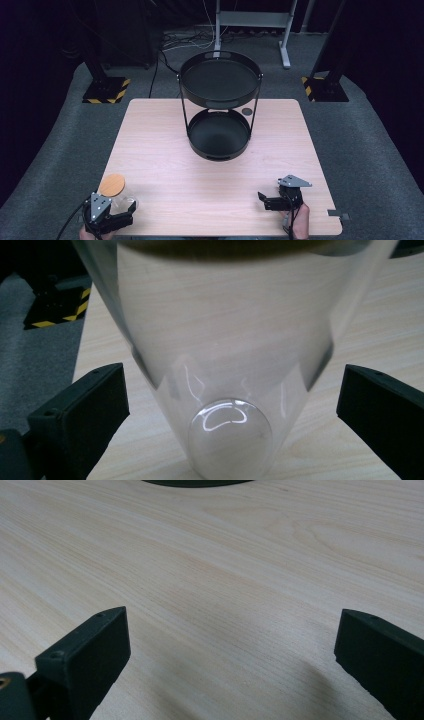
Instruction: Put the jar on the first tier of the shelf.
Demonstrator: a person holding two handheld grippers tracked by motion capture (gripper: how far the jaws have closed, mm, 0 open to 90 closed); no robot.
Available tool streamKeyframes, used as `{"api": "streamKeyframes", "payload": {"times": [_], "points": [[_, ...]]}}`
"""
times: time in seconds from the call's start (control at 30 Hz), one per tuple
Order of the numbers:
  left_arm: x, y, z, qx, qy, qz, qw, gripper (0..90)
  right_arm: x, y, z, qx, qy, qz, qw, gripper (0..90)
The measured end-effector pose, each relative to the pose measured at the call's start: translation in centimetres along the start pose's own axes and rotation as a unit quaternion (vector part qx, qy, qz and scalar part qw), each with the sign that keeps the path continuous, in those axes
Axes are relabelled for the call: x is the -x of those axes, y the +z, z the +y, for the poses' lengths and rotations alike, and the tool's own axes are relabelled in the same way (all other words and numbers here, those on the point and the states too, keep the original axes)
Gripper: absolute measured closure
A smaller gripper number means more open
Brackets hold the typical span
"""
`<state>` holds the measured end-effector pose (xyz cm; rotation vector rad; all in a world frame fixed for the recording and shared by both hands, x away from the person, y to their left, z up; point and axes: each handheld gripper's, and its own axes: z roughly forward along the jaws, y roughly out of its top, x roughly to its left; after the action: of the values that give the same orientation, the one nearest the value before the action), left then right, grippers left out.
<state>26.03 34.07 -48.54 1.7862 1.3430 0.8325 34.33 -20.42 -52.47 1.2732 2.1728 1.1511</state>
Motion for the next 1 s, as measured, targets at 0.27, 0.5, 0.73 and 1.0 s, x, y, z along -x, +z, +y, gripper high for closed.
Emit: {"api": "streamKeyframes", "payload": {"times": [0.27, 0.5, 0.73, 1.0], "points": [[-0.3, -0.3, 0.8, 0.01, -0.003, 0.0, 0.9999, 0.0, 0.0, 0.0, 0.0, 0.001, 0.0, 0.002, 1.0, 1.1], [-0.5, -0.3, 1.7, 0.015, 0.002, 0.0, 0.9999, 0.0, 0.1, 0.0, 0.0, 0.003, 0.001, 0.003, 1.0, 1.3], [-0.6, -0.1, 2.3, 0.015, 0.006, -0.004, 0.9999, 0.0, 0.1, -0.1, 0.0, 0.004, 0.002, 0.004, 1.0, 1.4], [-0.5, 0.6, 2.5, 0.011, 0.005, -0.01, 0.9999, 0.0, 0.1, -0.1, 0.0, 0.005, 0.002, 0.005, 1.0, 1.4]]}}
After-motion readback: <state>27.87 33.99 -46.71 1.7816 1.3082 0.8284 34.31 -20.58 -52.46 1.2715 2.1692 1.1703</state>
